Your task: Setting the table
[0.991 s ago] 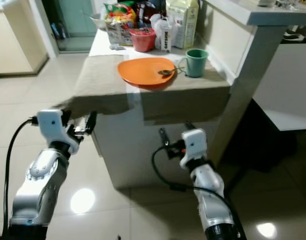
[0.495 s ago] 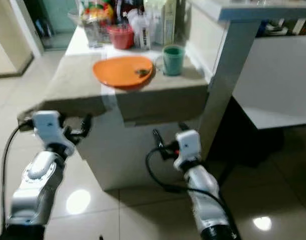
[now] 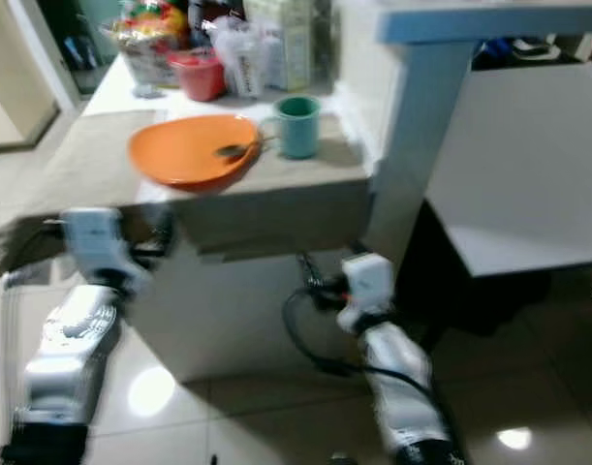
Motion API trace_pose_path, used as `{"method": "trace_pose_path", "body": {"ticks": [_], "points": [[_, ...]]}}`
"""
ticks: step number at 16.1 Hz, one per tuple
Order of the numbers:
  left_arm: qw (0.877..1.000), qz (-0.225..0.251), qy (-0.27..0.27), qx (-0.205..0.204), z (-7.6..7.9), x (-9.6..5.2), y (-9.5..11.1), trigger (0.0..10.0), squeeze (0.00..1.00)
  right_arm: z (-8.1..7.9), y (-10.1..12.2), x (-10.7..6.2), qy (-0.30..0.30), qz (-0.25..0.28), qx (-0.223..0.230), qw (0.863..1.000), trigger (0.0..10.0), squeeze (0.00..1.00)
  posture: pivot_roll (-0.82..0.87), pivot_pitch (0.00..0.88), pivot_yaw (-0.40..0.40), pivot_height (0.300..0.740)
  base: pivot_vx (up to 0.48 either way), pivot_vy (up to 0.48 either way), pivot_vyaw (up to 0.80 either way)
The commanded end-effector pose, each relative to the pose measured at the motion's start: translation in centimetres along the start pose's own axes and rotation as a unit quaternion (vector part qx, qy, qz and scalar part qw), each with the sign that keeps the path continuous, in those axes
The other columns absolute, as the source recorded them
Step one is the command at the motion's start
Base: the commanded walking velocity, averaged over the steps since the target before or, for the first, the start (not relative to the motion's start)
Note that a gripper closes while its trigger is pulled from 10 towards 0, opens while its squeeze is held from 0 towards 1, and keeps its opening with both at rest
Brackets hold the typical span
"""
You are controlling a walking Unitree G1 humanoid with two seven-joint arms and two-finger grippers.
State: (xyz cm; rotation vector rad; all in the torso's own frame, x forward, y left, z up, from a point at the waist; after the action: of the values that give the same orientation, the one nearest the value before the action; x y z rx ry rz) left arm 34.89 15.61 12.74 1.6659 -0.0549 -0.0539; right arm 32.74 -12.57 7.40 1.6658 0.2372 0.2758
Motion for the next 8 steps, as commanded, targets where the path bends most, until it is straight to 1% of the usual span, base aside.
{"method": "trace_pose_path", "body": {"ticks": [1, 2, 3, 5, 6, 8], "points": [[1.000, 0.003, 0.012, 0.015, -1.1, -0.2, 0.2, 10.0, 0.00, -1.2, 0.8, 0.7, 0.012, 0.016, 0.008, 1.000, 10.0, 0.00, -0.13, 0.000, 0.071, 0.740, 0.000, 0.000, 0.00], [1.000, 0.008, 0.007, 0.009, -0.9, -0.2, 0.4, 10.0, 0.00, -1.2, 1.3, 0.9, 0.012, 0.025, 0.007, 1.000, 10.0, 0.00, -0.13, 0.000, 0.072, 0.740, 0.000, 0.000, 0.00], [1.000, 0.010, 0.006, 0.006, -0.8, -0.3, 0.6, 10.0, 0.00, -1.0, 2.2, 1.1, 0.003, 0.040, 0.000, 0.999, 10.0, 0.00, -0.12, 0.000, 0.074, 0.740, 0.000, 0.000, 0.00], [1.000, 0.011, 0.006, 0.005, -0.8, -0.3, 0.6, 10.0, 0.00, 1.1, 5.2, 1.9, -0.060, 0.085, -0.018, 0.994, 10.0, 0.00, -0.13, 0.000, 0.082, 0.740, 0.000, 0.000, 0.00], [1.000, 0.005, 0.006, 0.002, -0.8, -0.4, 0.2, 10.0, 0.00, 1.6, 6.1, 2.3, -0.074, 0.093, -0.020, 0.993, 10.0, 0.00, -0.13, 0.000, 0.084, 0.740, 0.000, 0.000, 0.00], [1.000, 0.001, 0.006, 0.000, -0.8, -0.6, 0.0, 10.0, 0.00, 1.7, 6.4, 2.7, -0.076, 0.091, -0.023, 0.993, 10.0, 0.00, -0.13, 0.000, 0.082, 0.740, 0.000, 0.000, 0.00]]}}
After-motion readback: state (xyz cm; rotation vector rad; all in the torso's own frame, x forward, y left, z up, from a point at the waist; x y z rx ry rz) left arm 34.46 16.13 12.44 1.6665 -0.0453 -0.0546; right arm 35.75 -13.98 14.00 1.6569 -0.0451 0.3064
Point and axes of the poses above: a point about 5 cm out from each wrist's last joint towards the gripper, its own x axis pointing out of the wrist towards the gripper, its own y axis along the axis of the wrist's last joint, z = x × y, the point moved 6 cm from there along x, pointing out of the wrist towards the gripper, and after that the axes turned 10 degrees about x, right-handed, at the moved point
